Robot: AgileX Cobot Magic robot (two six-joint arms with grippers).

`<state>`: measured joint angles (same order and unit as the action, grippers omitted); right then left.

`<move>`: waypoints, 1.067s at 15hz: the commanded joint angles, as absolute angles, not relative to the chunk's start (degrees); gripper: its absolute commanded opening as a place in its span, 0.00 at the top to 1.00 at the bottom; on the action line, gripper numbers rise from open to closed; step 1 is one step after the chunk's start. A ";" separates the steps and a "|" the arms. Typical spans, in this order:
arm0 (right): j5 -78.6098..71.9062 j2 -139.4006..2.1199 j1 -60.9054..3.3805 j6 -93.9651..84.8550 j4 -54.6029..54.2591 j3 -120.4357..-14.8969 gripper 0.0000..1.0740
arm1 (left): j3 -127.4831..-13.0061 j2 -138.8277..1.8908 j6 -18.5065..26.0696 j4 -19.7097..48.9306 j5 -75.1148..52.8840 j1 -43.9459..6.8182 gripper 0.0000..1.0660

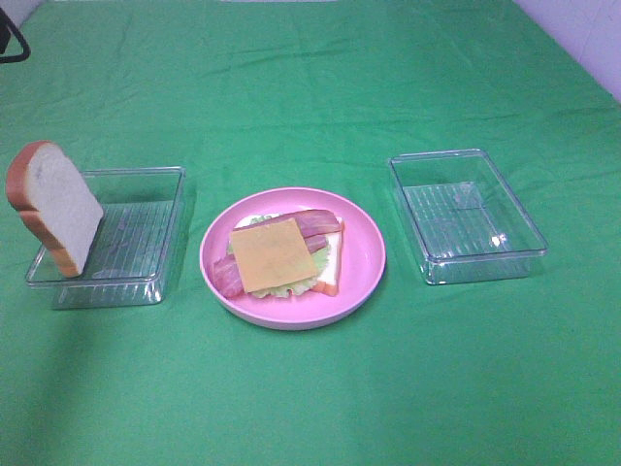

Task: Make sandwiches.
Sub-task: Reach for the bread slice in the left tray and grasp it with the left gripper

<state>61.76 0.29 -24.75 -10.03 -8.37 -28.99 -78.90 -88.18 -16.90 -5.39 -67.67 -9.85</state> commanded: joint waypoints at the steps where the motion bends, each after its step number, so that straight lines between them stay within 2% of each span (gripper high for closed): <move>1: 61.08 0.80 -24.69 -9.51 -7.79 -28.82 0.34 | -79.30 -91.56 -15.64 -4.30 -66.58 -6.88 0.35; 3: 61.08 0.80 -24.69 -9.51 -7.79 -28.82 0.34 | -79.30 -94.88 -15.64 -4.01 -61.82 -5.16 0.35; 13: 61.08 0.80 -24.69 -9.51 -7.79 -28.82 0.34 | -79.30 -107.72 -15.58 1.43 -50.19 -5.10 0.35; 14: 61.08 0.80 -24.69 -9.51 -7.79 -28.82 0.34 | -79.30 -108.75 -15.70 1.15 -50.48 -5.10 0.36; 16: 61.08 0.80 -24.69 -9.51 -7.79 -28.82 0.34 | -79.30 -109.09 -15.87 1.09 -50.36 -5.10 0.47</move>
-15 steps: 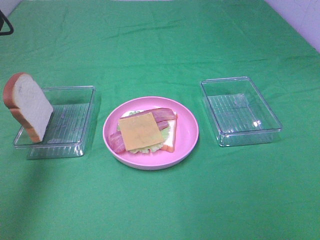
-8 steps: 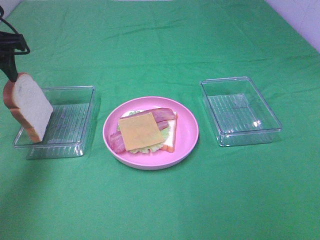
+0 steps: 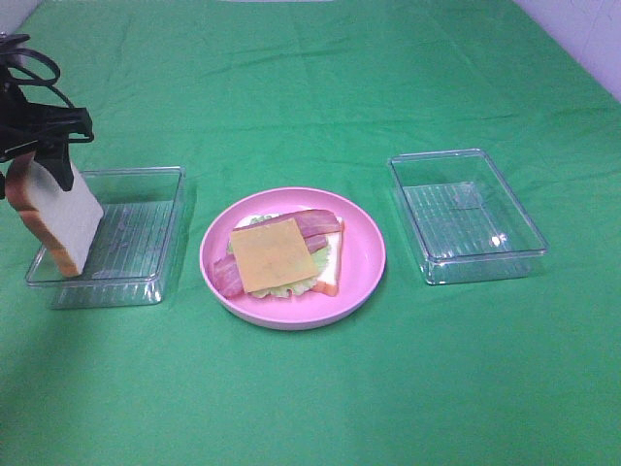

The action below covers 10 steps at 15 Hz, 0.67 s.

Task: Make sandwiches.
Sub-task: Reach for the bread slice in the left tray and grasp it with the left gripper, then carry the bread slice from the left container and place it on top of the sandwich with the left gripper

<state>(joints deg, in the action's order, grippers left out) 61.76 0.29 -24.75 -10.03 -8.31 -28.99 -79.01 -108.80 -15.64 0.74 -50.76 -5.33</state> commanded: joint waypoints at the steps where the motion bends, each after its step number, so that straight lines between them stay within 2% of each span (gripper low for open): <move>1: 61.08 0.80 -24.69 -9.51 -7.79 -28.82 0.34 | -79.30 -109.15 -15.87 1.03 -50.31 -5.10 0.52; 2: 61.08 0.80 -24.69 -9.51 -7.79 -28.82 0.34 | -79.30 -109.15 -15.87 0.74 -50.25 -5.10 0.59; 5: 61.08 0.80 -24.69 -9.51 -7.79 -28.82 0.34 | -79.30 -109.15 -15.87 0.00 -50.31 -5.10 1.00; 10: 61.08 0.80 -24.69 -9.51 -7.79 -28.82 0.34 | -79.30 -105.65 -15.81 0.97 -50.13 -5.10 1.00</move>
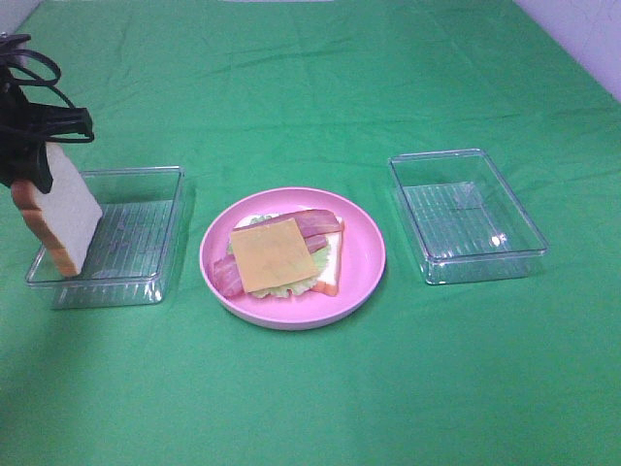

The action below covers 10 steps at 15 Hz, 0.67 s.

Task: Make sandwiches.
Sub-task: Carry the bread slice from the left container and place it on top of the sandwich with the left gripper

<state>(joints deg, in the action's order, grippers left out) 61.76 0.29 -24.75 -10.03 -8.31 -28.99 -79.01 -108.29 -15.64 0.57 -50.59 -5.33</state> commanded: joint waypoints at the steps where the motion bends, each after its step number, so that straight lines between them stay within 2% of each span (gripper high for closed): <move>1: 61.08 0.80 -24.69 -9.51 -7.79 -28.82 0.34 | -79.30 -103.13 -14.73 1.66 -50.02 -5.10 1.00; 4: 61.08 0.80 -24.69 -9.51 -7.79 -28.82 0.34 | -79.30 -96.83 -10.54 5.84 -49.68 -5.10 1.00; 5: 61.08 0.80 -24.69 -9.51 -7.79 -28.82 0.34 | -79.30 -94.71 -7.73 9.34 -49.16 -5.10 1.00; 6: 61.08 0.80 -24.69 -9.51 -7.79 -28.82 0.34 | -79.30 -93.68 -4.35 13.75 -48.76 -5.10 1.00; 10: 61.08 0.80 -24.69 -9.51 -7.79 -28.82 0.34 | -77.01 -94.48 15.18 41.31 -48.64 -5.10 1.00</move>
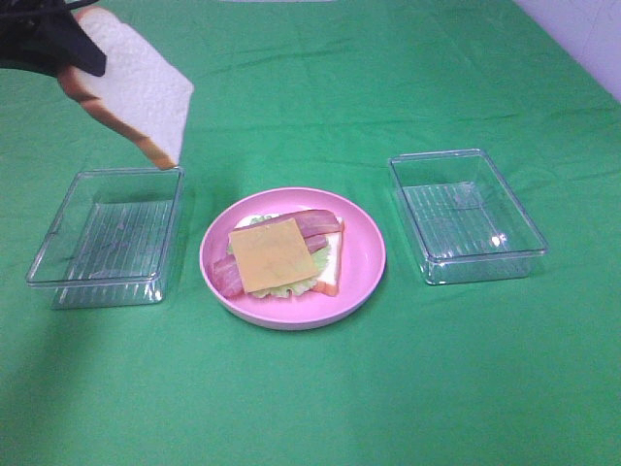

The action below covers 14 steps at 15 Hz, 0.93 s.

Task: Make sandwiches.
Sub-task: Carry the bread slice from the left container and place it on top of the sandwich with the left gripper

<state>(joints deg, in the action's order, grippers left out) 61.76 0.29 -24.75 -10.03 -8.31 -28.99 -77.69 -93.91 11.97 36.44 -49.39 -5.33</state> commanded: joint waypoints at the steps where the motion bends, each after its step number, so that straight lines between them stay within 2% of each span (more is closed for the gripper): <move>1: 61.08 0.80 -24.69 -9.51 -7.79 -28.82 0.34 | -75.80 -95.40 18.39 45.89 -48.59 -5.27 1.00; 4: 61.08 0.80 -24.69 -9.51 -7.79 -28.82 0.34 | -72.14 -100.10 26.18 58.61 -49.05 -5.79 1.00; 7: 61.08 0.80 -24.69 -9.51 -7.79 -28.82 0.34 | -71.05 -105.08 31.91 64.34 -48.76 -9.57 1.00; 11: 61.08 0.80 -24.69 -9.51 -7.79 -28.82 0.34 | -71.05 -110.24 32.31 67.55 -45.38 -14.09 1.00; 14: 61.08 0.80 -24.69 -9.51 -7.79 -28.82 0.34 | -71.05 -112.99 32.31 68.75 -43.66 -15.58 1.00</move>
<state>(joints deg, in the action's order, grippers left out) 61.76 0.29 -24.75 -10.03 -8.31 -28.99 -71.22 -112.93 32.09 67.21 -44.23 -15.13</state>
